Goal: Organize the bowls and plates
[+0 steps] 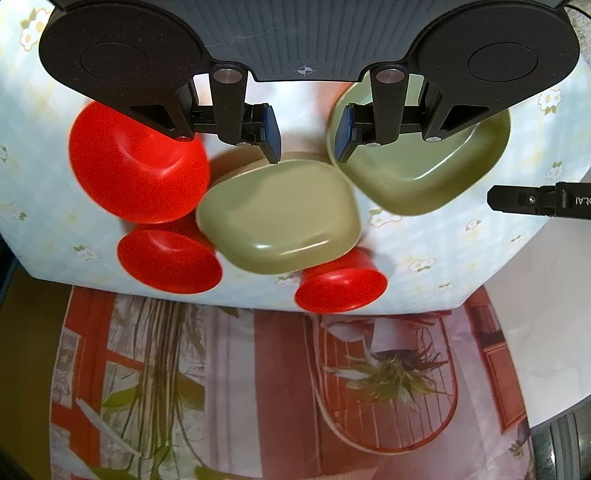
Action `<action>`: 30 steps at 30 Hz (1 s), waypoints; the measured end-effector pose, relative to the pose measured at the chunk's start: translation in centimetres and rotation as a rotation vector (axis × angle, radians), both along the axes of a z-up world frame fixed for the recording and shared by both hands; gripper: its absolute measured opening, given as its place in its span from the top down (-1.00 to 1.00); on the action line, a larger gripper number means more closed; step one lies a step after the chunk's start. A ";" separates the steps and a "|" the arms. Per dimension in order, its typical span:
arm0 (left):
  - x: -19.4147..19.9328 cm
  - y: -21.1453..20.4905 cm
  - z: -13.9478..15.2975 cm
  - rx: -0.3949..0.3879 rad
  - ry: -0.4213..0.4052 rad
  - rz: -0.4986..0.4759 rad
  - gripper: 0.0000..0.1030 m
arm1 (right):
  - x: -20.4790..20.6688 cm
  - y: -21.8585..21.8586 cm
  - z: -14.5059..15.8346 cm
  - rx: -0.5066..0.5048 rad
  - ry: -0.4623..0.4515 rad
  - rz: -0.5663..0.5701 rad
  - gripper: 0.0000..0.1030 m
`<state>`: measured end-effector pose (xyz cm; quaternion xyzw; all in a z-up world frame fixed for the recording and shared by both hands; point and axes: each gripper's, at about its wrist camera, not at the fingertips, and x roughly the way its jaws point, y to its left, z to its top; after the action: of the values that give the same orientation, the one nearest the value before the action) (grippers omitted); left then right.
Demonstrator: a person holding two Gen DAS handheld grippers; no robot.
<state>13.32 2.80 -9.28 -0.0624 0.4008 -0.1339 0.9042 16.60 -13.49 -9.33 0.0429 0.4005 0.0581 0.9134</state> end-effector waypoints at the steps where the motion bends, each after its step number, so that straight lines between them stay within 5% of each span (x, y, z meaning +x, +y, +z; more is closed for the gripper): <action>1: 0.2 -0.2 0.1 0.002 -0.001 -0.003 0.68 | 0.0 -0.3 0.0 -0.001 -0.003 -0.004 0.42; 30: 7.4 -5.2 -1.1 0.034 0.002 -0.089 0.68 | 3.2 -4.3 -2.3 0.023 0.034 -0.075 0.47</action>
<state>20.70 -2.36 -10.39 -0.0295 0.4065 -0.1671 0.8978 19.81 -17.79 -11.59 0.0692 0.4134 0.0276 0.9075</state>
